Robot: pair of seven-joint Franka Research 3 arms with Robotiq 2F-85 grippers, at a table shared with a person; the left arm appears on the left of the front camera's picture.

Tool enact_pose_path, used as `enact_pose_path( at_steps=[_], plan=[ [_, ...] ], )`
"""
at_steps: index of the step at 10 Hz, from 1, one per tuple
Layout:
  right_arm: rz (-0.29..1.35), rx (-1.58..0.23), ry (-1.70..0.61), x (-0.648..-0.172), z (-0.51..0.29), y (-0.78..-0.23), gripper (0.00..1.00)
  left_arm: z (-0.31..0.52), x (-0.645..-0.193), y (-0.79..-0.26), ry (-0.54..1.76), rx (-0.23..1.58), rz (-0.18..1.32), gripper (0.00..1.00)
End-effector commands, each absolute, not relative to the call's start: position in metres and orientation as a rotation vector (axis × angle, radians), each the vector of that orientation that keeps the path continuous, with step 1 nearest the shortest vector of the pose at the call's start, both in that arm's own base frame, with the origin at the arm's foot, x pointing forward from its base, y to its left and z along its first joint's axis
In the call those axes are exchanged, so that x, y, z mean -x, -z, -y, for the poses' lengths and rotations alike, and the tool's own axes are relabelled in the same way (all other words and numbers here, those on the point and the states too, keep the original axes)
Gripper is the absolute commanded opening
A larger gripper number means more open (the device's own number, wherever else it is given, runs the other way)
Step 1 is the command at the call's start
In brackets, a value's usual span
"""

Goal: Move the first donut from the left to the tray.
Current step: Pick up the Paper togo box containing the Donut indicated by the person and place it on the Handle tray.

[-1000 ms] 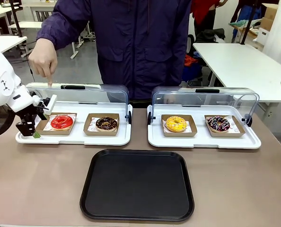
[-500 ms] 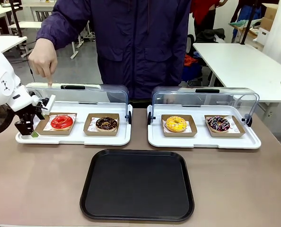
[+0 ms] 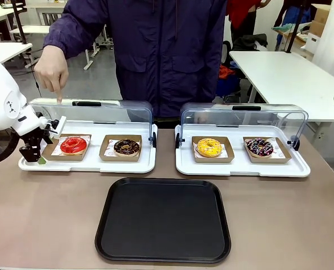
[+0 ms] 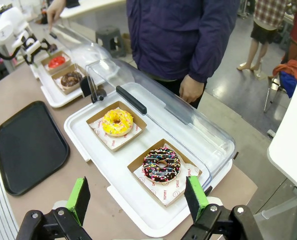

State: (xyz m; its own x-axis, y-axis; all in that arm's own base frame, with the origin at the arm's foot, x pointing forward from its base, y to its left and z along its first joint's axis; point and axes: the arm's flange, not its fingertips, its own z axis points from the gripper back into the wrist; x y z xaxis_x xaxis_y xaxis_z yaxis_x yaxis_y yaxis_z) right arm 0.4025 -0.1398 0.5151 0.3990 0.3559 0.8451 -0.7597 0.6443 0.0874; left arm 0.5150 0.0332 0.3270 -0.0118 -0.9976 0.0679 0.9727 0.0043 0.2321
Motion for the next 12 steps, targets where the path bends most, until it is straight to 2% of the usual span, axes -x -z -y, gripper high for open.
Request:
enact_pose_path(
  at_steps=[1,2,3,5,6,8,12],
  plan=[
    [0.937,-0.52,-0.753,-0.405,0.14,-0.516,1.0,-0.033,-0.518,-0.326,1.592,-0.138,0.229,0.47],
    [0.937,-0.52,-0.753,-0.405,0.14,-0.516,1.0,-0.033,-0.517,-0.325,1.597,-0.141,0.224,0.39],
    [0.937,-0.52,-0.753,-0.405,0.14,-0.516,1.0,-0.034,-0.518,-0.323,1.598,-0.141,0.226,0.0],
    [0.937,-0.52,-0.753,-0.405,0.14,-0.516,1.0,-0.034,-0.519,-0.32,1.606,-0.138,0.223,0.0],
    [0.937,-0.52,-0.753,-0.405,0.14,-0.516,1.0,-0.034,-0.519,-0.318,1.608,-0.138,0.216,0.18],
    [0.937,-0.52,-0.753,-0.405,0.14,-0.516,1.0,-0.033,-0.519,-0.317,1.609,-0.146,0.21,0.0],
    [0.937,-0.52,-0.753,-0.405,0.14,-0.516,1.0,-0.032,-0.508,-0.323,1.597,-0.2,0.265,0.0]
  ],
)
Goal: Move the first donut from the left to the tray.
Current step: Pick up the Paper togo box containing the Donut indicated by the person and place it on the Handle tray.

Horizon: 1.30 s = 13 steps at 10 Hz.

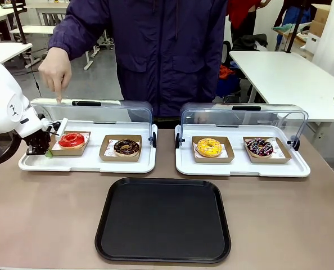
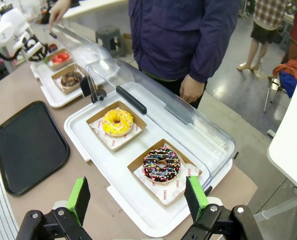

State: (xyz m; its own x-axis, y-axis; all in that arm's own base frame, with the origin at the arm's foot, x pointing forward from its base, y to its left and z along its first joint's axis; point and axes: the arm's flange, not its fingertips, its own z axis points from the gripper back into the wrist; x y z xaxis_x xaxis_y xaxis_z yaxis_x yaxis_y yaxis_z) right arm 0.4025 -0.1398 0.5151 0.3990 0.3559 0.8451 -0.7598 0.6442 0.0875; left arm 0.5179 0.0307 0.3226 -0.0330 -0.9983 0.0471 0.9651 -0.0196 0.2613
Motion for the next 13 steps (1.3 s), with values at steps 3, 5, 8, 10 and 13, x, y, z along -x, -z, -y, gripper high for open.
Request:
enact_pose_path(
  at_steps=[3,5,8,10,13],
  plan=[
    [0.937,-0.52,-0.753,-0.405,0.14,-0.516,1.0,-0.022,-0.483,-0.338,1.614,-0.193,0.299,0.0],
    [0.937,-0.52,-0.753,-0.405,0.14,-0.516,1.0,-0.006,-0.441,-0.364,1.627,-0.228,0.366,0.0],
    [0.937,-0.52,-0.753,-0.405,0.14,-0.516,1.0,0.028,-0.377,-0.4,1.621,-0.2,0.412,0.0],
    [0.937,-0.52,-0.753,-0.405,0.14,-0.516,1.0,0.061,-0.337,-0.411,1.65,-0.214,0.415,0.0],
    [0.937,-0.52,-0.753,-0.405,0.14,-0.516,1.0,0.054,-0.394,-0.426,1.652,-0.21,0.424,0.0]
  ],
)
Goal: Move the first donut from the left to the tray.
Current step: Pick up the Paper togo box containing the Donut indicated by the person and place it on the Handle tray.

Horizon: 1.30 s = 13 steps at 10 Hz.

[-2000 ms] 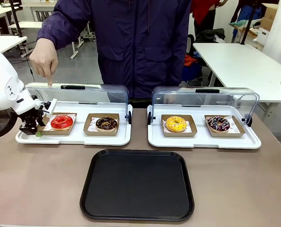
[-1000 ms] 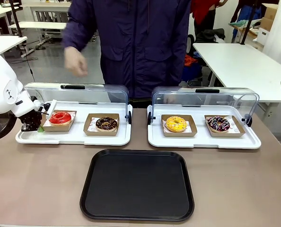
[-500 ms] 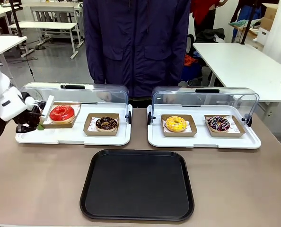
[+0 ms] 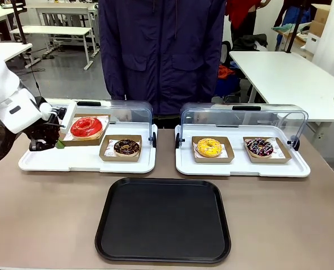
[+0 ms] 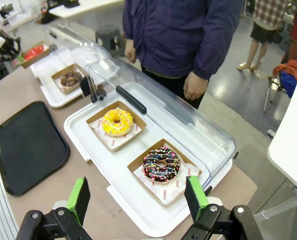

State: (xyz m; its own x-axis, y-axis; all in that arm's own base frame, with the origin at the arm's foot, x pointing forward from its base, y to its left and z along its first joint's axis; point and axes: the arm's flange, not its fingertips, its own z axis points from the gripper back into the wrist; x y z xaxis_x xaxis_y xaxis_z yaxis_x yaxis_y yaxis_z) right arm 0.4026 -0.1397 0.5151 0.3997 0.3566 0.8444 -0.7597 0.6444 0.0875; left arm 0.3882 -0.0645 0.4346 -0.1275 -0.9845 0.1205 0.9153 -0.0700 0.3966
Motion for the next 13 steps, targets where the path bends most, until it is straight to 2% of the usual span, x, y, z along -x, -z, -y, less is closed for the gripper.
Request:
enact_pose_path(
  at_steps=[1,3,5,6,8,11,13],
  plan=[
    [0.937,-0.52,-0.753,-0.405,0.14,-0.516,1.0,0.054,-0.394,-0.426,1.652,-0.21,0.424,0.0],
    [0.937,-0.52,-0.753,-0.405,0.14,-0.516,1.0,0.058,-0.391,-0.43,1.641,-0.198,0.424,0.02],
    [0.937,-0.52,-0.753,-0.405,0.14,-0.516,1.0,0.118,-0.356,-0.399,1.638,-0.08,0.386,0.02],
    [0.937,-0.52,-0.753,-0.405,0.14,-0.516,1.0,0.147,-0.333,-0.384,1.632,-0.067,0.382,0.02],
    [0.937,-0.52,-0.753,-0.405,0.14,-0.516,1.0,0.191,-0.278,-0.375,1.655,-0.09,0.469,0.02],
    [0.937,-0.52,-0.753,-0.405,0.14,-0.516,1.0,0.246,-0.189,-0.362,1.69,-0.118,0.401,0.02],
    [0.937,-0.52,-0.753,-0.405,0.14,-0.516,1.0,0.264,-0.15,-0.354,1.678,-0.138,0.335,0.02]
  ],
)
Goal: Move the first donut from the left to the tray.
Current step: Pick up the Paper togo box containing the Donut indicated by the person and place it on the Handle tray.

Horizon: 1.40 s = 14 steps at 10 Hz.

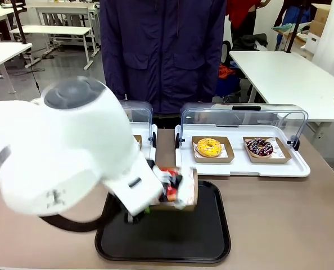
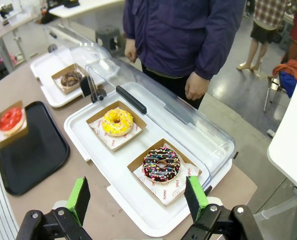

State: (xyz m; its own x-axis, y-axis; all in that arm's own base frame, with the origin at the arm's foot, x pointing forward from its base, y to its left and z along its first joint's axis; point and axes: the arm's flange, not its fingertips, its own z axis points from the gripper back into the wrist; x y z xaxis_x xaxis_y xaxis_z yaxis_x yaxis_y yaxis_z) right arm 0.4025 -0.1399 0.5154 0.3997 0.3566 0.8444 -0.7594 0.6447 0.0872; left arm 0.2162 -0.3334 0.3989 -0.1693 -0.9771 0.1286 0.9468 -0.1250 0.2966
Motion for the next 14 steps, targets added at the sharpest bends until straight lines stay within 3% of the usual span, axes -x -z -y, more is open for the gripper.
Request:
enact_pose_path(
  at_steps=[1,8,14],
  plan=[
    [0.937,-0.52,-0.753,-0.405,0.14,-0.516,1.0,0.266,-0.141,-0.347,1.654,-0.166,0.316,0.02],
    [0.937,-0.52,-0.753,-0.405,0.14,-0.516,1.0,0.259,-0.177,-0.288,1.694,-0.197,0.281,0.02],
    [0.937,-0.52,-0.753,-0.405,0.14,-0.516,1.0,0.259,-0.18,-0.28,1.659,-0.145,0.275,0.02]
  ],
)
